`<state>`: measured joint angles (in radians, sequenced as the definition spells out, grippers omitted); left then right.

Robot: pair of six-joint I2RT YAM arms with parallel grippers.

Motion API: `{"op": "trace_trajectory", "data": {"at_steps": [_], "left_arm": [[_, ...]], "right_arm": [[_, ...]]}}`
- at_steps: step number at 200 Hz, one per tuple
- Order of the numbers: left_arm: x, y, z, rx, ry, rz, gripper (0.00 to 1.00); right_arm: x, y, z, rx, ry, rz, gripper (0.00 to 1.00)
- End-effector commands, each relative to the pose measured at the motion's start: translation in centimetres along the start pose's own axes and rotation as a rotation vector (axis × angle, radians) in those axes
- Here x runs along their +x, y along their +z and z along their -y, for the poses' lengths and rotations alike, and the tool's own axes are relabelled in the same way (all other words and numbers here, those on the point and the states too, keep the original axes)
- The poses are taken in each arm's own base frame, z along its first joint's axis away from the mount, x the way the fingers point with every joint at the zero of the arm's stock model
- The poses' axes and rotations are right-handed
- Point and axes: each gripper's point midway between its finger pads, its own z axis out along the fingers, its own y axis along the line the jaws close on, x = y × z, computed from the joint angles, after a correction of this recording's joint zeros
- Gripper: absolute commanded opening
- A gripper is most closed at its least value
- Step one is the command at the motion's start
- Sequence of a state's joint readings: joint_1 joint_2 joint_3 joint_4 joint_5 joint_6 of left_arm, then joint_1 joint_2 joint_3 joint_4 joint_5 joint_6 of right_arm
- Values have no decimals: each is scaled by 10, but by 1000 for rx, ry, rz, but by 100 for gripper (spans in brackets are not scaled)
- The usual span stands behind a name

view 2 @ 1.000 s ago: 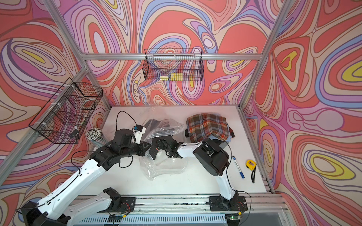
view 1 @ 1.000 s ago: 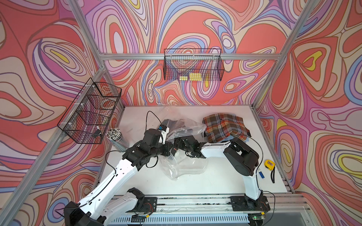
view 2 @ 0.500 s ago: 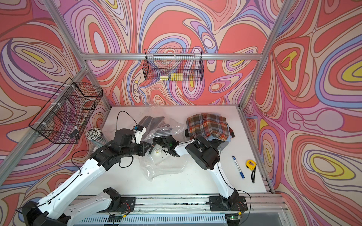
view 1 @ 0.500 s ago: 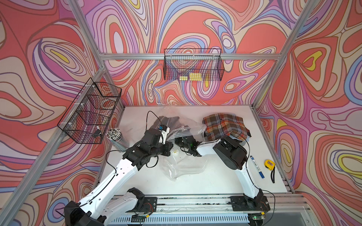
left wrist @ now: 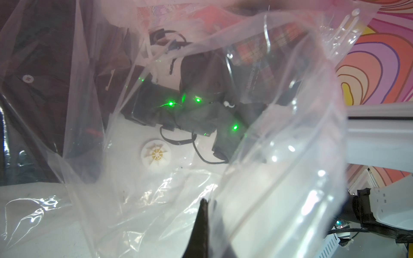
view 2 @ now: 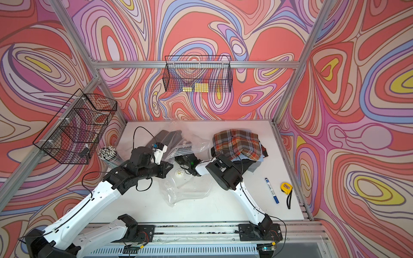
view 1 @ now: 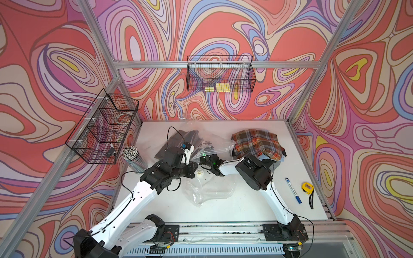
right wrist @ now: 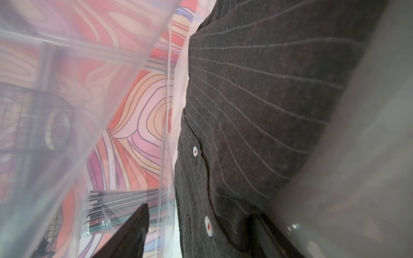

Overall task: Take the shirt out of the vacuum bag
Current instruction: Take out the shirt from the vacuum bag.

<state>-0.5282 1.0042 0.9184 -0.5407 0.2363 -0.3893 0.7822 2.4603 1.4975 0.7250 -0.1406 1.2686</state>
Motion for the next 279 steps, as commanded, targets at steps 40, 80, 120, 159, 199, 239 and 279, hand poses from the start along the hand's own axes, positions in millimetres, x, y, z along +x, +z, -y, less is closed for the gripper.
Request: {"op": "trace_trajectory", "data": {"at_steps": [40, 80, 120, 159, 199, 239, 279], "left_arm": [[-5, 2, 3, 22, 0, 13, 0], [-5, 1, 3, 23, 1, 15, 0], [-5, 1, 3, 23, 1, 17, 0], [-6, -3, 1, 9, 3, 32, 0], [-6, -2, -1, -2, 0, 29, 0], [-6, -2, -3, -15, -3, 27, 0], [-6, -1, -5, -25, -3, 21, 0]], "right_arm": [[40, 24, 60, 209, -53, -113, 65], [32, 35, 40, 188, -74, -74, 50], [24, 46, 19, 171, -106, -52, 21], [18, 30, -17, 112, -132, -47, 0], [12, -30, -63, 79, -194, -11, 0], [19, -99, -105, 55, -269, 18, 0], [28, -160, -133, 54, -313, 45, 0]]}}
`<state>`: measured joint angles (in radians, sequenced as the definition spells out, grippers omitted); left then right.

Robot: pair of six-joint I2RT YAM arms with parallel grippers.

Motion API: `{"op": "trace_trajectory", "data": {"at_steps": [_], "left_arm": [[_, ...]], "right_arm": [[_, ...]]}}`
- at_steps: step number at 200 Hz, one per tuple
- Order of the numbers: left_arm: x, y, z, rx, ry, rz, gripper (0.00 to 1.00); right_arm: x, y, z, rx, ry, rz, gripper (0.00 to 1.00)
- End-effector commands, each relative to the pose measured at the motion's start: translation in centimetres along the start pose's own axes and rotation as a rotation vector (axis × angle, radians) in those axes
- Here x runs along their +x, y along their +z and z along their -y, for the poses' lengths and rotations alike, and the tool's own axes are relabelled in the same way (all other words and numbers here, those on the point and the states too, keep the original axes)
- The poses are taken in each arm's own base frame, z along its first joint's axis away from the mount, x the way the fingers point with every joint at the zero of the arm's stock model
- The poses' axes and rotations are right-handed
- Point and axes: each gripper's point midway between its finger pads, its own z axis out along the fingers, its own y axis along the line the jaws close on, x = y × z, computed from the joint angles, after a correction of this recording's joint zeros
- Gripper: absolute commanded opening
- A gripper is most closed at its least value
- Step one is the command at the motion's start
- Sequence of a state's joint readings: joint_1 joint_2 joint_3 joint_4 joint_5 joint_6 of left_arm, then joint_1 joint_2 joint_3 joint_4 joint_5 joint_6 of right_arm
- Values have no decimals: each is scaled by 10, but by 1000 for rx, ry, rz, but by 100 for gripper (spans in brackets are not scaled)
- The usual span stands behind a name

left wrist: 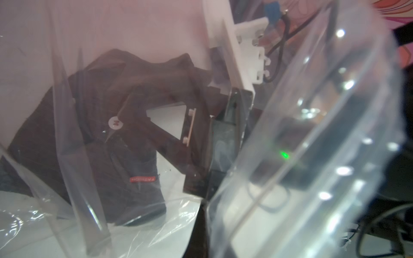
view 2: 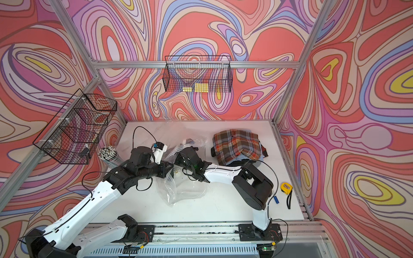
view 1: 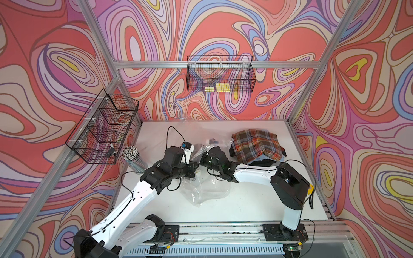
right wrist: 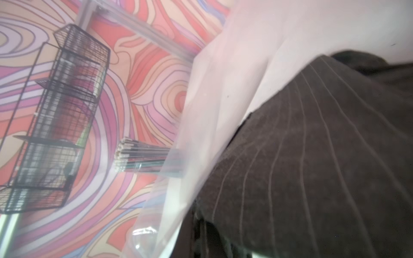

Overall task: Take the shirt out of the vacuum bag
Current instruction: Take out the shirt from the vacuum bag.

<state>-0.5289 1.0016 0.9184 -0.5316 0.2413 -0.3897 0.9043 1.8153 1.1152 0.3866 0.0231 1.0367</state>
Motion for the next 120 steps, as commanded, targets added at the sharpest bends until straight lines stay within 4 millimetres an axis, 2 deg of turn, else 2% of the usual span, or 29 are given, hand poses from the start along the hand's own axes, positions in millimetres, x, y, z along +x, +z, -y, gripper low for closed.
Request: {"op": "trace_trajectory", "data": {"at_steps": [1, 17, 41, 81, 101, 120], "left_arm": [[-4, 0, -7, -36, -6, 12, 0], [-3, 0, -7, -33, -7, 9, 0], [-3, 1, -8, -40, -9, 6, 0], [-2, 5, -12, -60, -15, -8, 0], [-1, 6, -15, -75, -18, -16, 0], [-1, 6, -16, -80, -22, -18, 0]], "right_arm": [[-4, -32, -20, -29, -51, 41, 0], [-5, -51, -20, -26, -45, 59, 0], [-6, -78, -32, -47, -45, 76, 0], [4, -108, -62, -66, -85, 58, 0], [7, -122, -66, -85, -65, 46, 0], [15, -126, -64, -89, -45, 11, 0]]}}
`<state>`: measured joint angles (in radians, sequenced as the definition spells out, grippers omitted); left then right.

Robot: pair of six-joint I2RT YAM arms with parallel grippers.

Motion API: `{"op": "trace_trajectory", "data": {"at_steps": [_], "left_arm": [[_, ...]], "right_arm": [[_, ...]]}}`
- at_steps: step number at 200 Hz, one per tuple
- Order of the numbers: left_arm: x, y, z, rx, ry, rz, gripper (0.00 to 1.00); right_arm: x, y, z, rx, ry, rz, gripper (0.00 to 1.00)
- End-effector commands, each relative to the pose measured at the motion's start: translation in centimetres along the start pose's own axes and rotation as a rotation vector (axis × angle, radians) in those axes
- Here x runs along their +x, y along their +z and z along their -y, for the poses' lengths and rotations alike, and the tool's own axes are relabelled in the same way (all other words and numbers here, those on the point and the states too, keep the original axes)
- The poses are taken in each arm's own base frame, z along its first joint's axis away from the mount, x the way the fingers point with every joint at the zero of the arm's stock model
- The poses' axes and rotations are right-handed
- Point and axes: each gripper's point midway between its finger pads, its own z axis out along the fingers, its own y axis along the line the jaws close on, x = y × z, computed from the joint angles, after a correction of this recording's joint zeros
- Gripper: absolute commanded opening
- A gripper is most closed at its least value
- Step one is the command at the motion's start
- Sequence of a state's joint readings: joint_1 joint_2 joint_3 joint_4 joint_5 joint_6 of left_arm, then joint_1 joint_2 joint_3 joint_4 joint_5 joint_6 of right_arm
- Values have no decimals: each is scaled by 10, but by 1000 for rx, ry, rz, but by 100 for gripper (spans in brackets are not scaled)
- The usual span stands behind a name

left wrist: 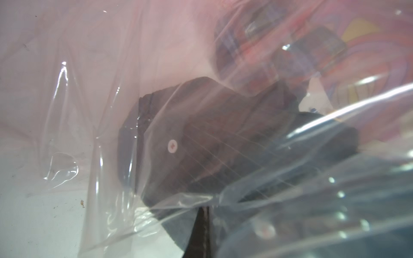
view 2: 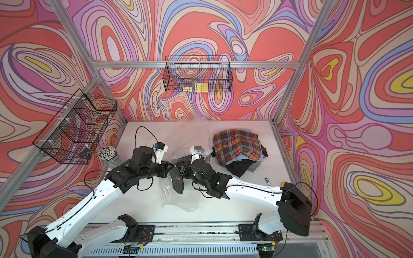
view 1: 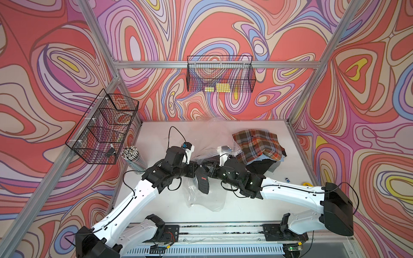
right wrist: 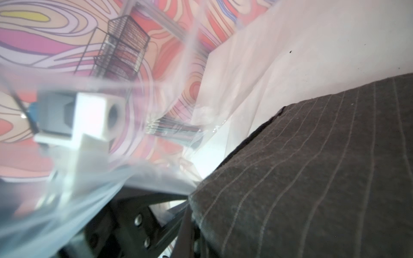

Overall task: Take the shirt out of the vacuum bag
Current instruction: Take out the shirt from the vacuum bag.

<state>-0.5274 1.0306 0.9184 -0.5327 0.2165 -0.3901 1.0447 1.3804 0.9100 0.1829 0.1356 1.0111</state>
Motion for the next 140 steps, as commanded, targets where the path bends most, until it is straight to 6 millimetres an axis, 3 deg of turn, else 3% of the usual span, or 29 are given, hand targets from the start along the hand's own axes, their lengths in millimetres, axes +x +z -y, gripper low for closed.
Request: {"op": "trace_trajectory", "data": {"at_steps": [1, 48, 90, 140], "left_arm": [[-3, -1, -9, -45, -14, -1, 0], [-3, 0, -11, -55, -18, -3, 0], [-3, 1, -17, -82, -29, -8, 0], [-2, 3, -22, -111, -35, -15, 0]], "right_arm": [[-4, -14, -15, -52, 19, 14, 0], [19, -20, -2, -21, 46, -66, 0], [33, -31, -28, -107, 50, -198, 0], [33, -64, -42, -122, 14, -275, 0]]}}
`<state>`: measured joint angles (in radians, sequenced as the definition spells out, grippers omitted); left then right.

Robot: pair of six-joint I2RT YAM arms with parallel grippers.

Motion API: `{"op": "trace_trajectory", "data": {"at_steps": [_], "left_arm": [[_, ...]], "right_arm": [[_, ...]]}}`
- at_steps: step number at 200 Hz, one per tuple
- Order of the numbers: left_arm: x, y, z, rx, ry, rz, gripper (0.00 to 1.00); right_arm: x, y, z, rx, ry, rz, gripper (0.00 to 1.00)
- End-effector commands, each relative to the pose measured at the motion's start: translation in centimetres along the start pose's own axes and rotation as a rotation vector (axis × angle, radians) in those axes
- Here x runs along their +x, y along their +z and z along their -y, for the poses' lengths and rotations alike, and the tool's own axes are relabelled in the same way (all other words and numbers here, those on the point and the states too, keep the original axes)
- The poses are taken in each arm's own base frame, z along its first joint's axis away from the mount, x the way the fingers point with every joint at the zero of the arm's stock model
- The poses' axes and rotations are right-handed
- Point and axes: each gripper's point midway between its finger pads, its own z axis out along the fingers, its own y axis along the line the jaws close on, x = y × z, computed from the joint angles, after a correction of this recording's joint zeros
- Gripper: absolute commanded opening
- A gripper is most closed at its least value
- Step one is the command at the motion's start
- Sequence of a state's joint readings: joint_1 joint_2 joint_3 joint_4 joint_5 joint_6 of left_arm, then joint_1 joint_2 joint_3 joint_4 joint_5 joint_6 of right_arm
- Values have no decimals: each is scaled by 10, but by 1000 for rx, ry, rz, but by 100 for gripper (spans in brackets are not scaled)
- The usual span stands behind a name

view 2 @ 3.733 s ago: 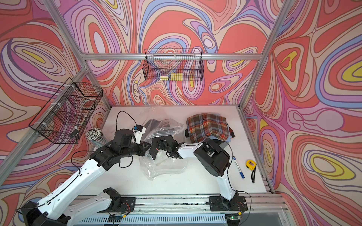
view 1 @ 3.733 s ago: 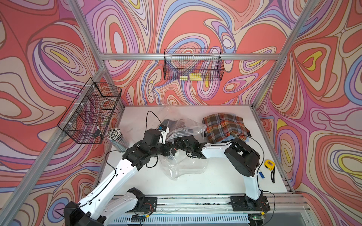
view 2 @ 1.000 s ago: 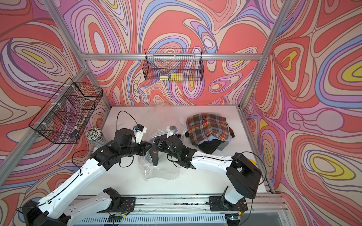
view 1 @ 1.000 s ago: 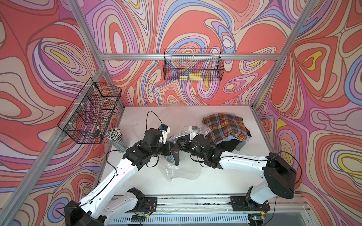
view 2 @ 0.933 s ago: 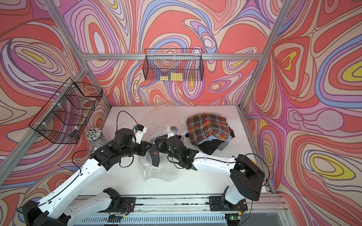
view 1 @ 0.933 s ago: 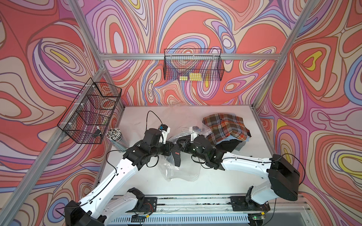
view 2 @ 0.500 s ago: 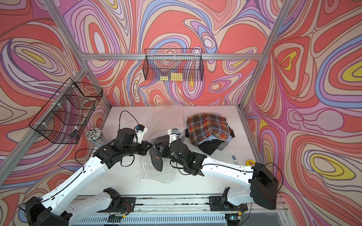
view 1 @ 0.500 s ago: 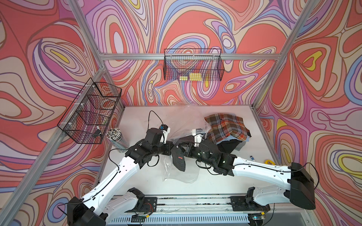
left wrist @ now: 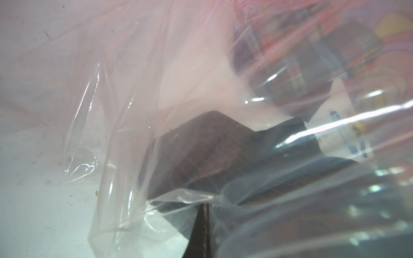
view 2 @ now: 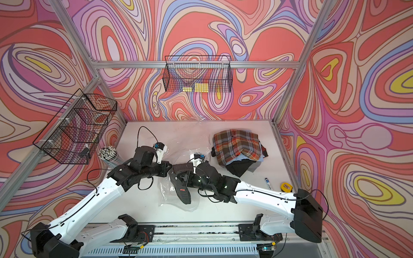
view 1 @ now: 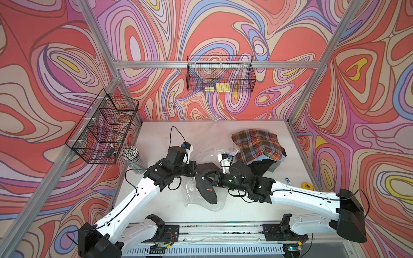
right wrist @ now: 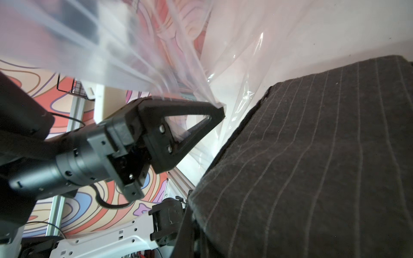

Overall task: Take the shirt out of the vacuum bag
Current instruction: Take out the shirt from the vacuum bag.

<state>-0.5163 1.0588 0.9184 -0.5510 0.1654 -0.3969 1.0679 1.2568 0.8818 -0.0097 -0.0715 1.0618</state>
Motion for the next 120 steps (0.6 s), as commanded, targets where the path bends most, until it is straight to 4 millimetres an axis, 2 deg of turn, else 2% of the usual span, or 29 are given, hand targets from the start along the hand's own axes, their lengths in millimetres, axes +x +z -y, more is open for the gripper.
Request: {"op": "trace_trajectory", "data": {"at_steps": [1, 20, 37, 50, 73, 82, 101, 120], "left_arm": [[-5, -3, -6, -39, -13, 4, 0], [-5, -3, -7, -42, -15, 2, 0], [-4, -1, -8, -49, -18, -3, 0], [-3, 1, -9, -55, -19, -12, 0], [-2, 3, -10, -61, -19, -26, 0], [-2, 3, -11, -66, -20, -25, 0], [-1, 4, -14, -84, -19, -26, 0], [0, 6, -17, -99, -19, -39, 0]], "right_arm": [[-2, -28, -35, -82, -36, -30, 0], [-4, -47, -35, -86, -26, -11, 0], [-4, -60, -44, -132, -2, -12, 0], [3, -63, -55, -188, 8, -50, 0], [11, -65, -63, -222, 32, -102, 0], [8, -70, -67, -231, 28, -95, 0], [-4, -91, -90, -299, 28, -55, 0], [-11, -101, -106, -332, 21, -41, 0]]}}
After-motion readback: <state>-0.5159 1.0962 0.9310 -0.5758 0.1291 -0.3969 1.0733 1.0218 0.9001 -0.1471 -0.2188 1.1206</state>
